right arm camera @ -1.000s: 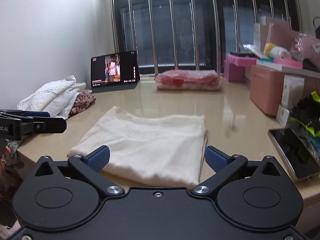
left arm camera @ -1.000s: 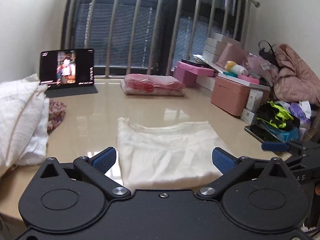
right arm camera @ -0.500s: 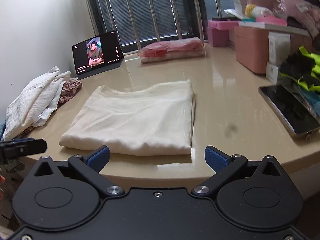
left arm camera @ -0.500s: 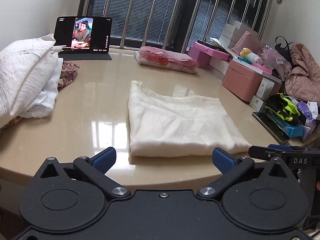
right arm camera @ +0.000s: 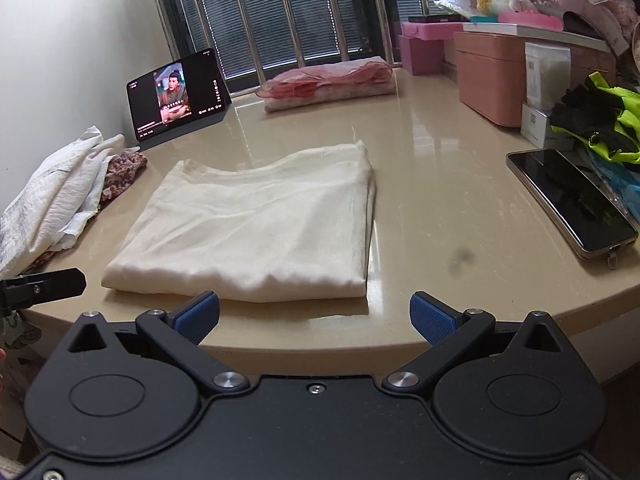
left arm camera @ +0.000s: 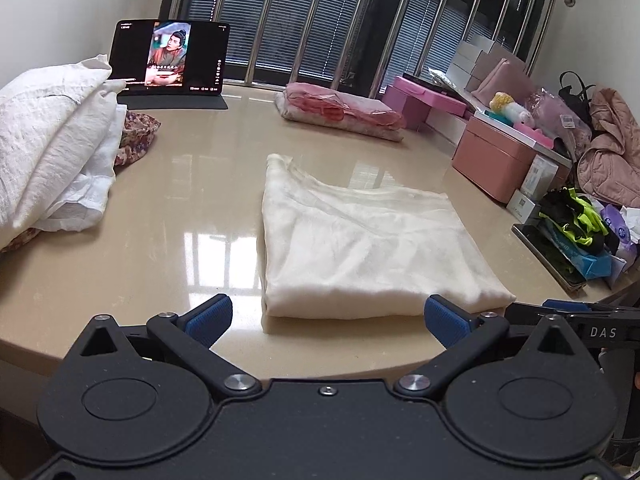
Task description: Fold clothes
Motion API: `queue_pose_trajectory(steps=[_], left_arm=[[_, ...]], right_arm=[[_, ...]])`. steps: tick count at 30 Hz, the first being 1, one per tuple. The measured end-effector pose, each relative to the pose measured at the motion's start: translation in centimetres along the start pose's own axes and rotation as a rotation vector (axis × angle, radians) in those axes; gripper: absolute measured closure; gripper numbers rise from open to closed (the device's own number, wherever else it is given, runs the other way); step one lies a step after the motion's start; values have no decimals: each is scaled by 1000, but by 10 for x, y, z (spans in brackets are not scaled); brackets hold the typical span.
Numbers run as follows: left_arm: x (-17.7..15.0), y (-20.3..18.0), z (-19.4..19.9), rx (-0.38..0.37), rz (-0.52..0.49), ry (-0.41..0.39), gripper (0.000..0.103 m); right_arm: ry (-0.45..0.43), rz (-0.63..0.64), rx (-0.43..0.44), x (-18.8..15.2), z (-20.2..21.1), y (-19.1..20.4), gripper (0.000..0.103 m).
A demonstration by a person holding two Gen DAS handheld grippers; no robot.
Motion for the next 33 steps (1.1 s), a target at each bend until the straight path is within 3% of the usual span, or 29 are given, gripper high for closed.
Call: queue_pose_trajectory(steps=[20, 33], left_arm=[[14, 15, -34, 48, 38, 18, 0], [26, 29, -76, 102, -24, 52, 1]], right_arm=[[18, 16, -11, 14, -29, -7, 1], [49, 4, 9, 30, -66, -19, 1]])
Point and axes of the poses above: each gripper's, at about its wrist camera, not at the fingertips, and z roughly against the way its jaws point, y to its left, x to its top, the point moved 6 cm from there along -z, roughly the way its jaws point, and after that the axes turned 13 degrees about -y, right-handed, at the moved point
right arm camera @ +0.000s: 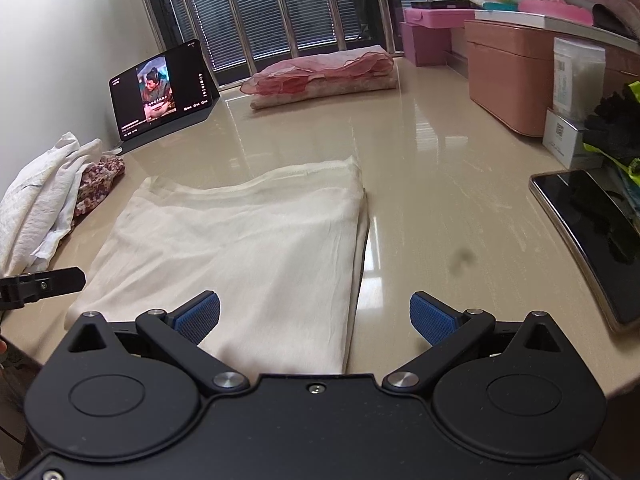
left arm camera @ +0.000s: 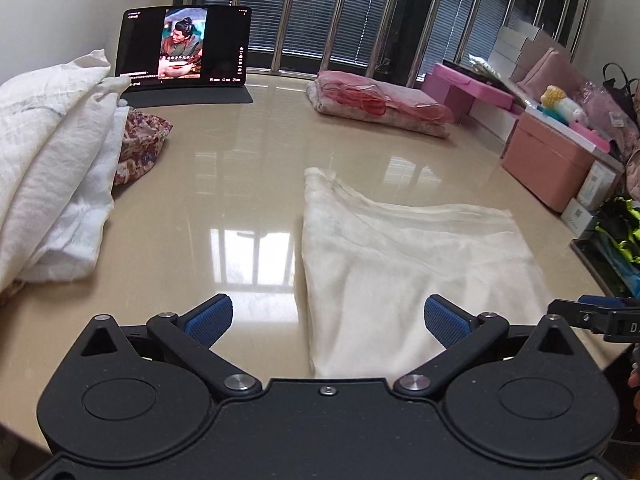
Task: Fold clothes
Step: 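Move both grippers to the folded camisole edge and close on it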
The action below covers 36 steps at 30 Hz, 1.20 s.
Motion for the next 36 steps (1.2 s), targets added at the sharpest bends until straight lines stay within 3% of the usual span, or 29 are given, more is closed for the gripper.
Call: queue_pose_trajectory(steps=[13, 26, 30, 36], left_arm=[[7, 4, -56, 0, -59, 68, 30], [10, -16, -81, -41, -166, 110, 31], [9, -20, -83, -58, -178, 110, 31], [9, -29, -84, -105, -188, 105, 50]], right_arm=[[38, 101, 12, 17, -50, -11, 10], [76, 212, 63, 25, -75, 11, 15], [74, 228, 58, 27, -77, 13, 31], [64, 234, 54, 29, -77, 14, 47]])
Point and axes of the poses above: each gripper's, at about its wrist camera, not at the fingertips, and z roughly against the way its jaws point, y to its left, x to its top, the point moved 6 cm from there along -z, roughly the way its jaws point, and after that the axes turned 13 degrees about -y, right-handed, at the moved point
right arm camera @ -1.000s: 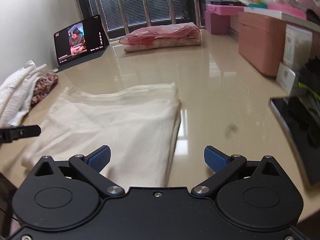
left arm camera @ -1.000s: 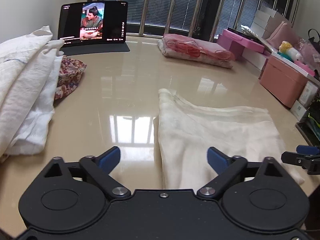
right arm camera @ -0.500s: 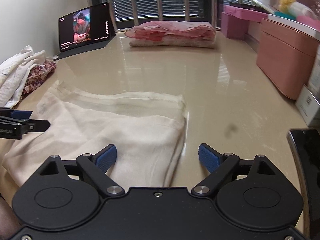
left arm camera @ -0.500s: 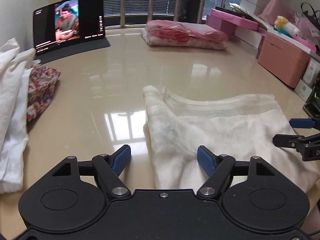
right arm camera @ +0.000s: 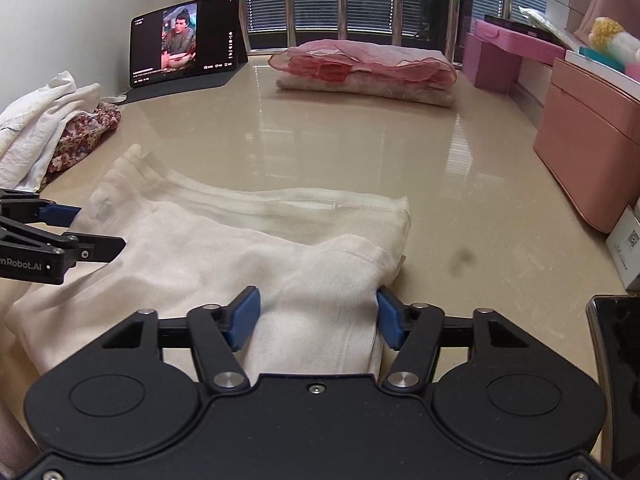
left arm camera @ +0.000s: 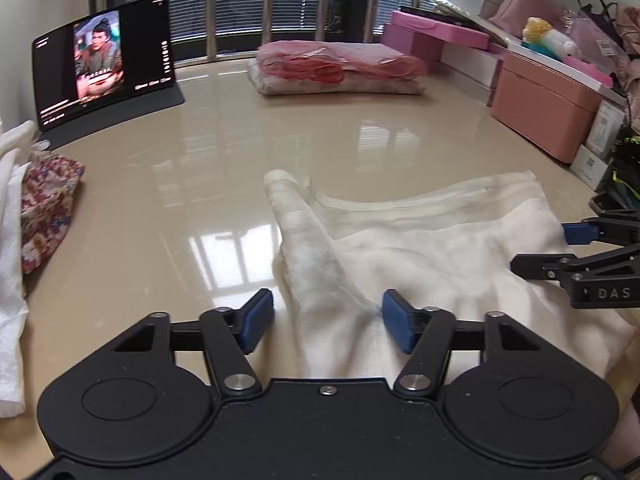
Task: Fold clothes
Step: 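Move both grippers to the folded camisole edge and close on it, then lift the folded cream camisole with both grippers toward the pink clothing stack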
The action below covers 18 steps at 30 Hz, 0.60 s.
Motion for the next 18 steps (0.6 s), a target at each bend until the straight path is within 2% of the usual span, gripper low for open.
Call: queue_pose_trajectory(steps=[1, 10, 16, 18], left_arm=[[0, -2, 0, -10, 1, -2, 55], [-1, -15, 0, -55, -19, -40, 79], [2, -22, 1, -45, -57, -65, 95], [3, -21, 3, -40, -56, -69, 96]], right_arm=[[-2, 0, 3, 0, 0, 0, 54], [-10, -11, 46, 2, 1, 5, 84], [-14, -50, 59, 2, 3, 4, 90], [-23, -69, 63, 3, 6, 3, 91]])
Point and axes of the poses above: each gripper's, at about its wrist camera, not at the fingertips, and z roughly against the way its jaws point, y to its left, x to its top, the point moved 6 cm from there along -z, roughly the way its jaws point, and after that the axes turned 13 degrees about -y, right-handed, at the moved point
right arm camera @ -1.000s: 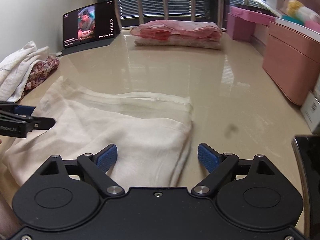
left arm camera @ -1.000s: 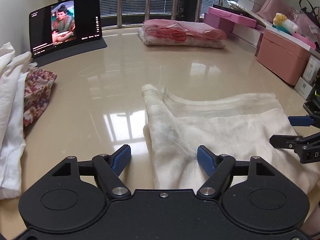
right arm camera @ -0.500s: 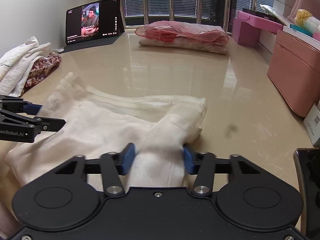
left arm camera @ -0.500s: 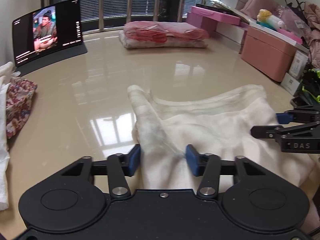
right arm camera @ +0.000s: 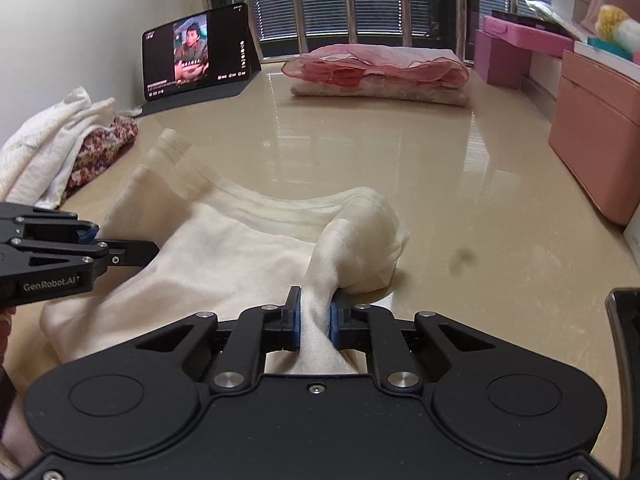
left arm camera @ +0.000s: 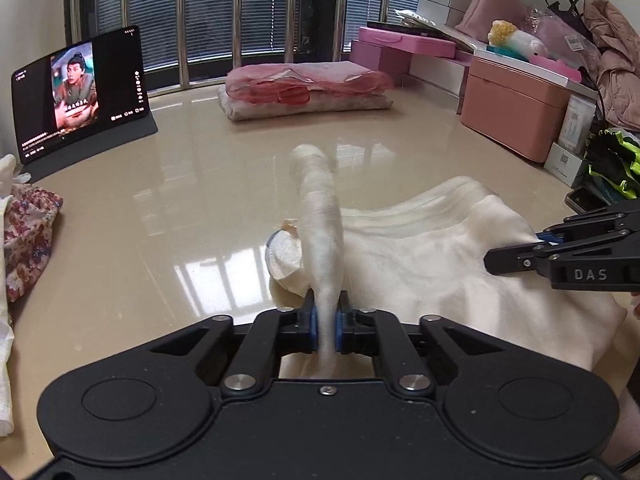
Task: Fold clothes
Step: 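Lift the folded cream camisole with both grippers toward the pink clothing stack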
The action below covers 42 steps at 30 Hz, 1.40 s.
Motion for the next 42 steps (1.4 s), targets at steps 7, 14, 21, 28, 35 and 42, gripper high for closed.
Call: queue_pose_trajectory(steps=[7, 14, 21, 28, 35, 42], left_arm=[[10, 2, 18, 7, 19, -44, 97], [22, -1, 44, 21, 33, -113, 97], [47, -1, 74, 53, 37, -201, 97], [77, -2, 92, 76, 16, -262, 97], [107, 2, 93, 19, 87, -258, 97], [157, 13, 93, 36, 107, -287, 97]], right_arm=[[-50, -31, 20, 8, 14, 4, 91], [-116, -8, 56, 21, 32, 18, 91], [-197, -7, 76, 44, 50, 25, 91], [-249, -40, 89, 69, 61, 29, 91], [-300, -41, 110, 100, 68, 32, 91], [-348, -25, 86, 149, 70, 25, 91]])
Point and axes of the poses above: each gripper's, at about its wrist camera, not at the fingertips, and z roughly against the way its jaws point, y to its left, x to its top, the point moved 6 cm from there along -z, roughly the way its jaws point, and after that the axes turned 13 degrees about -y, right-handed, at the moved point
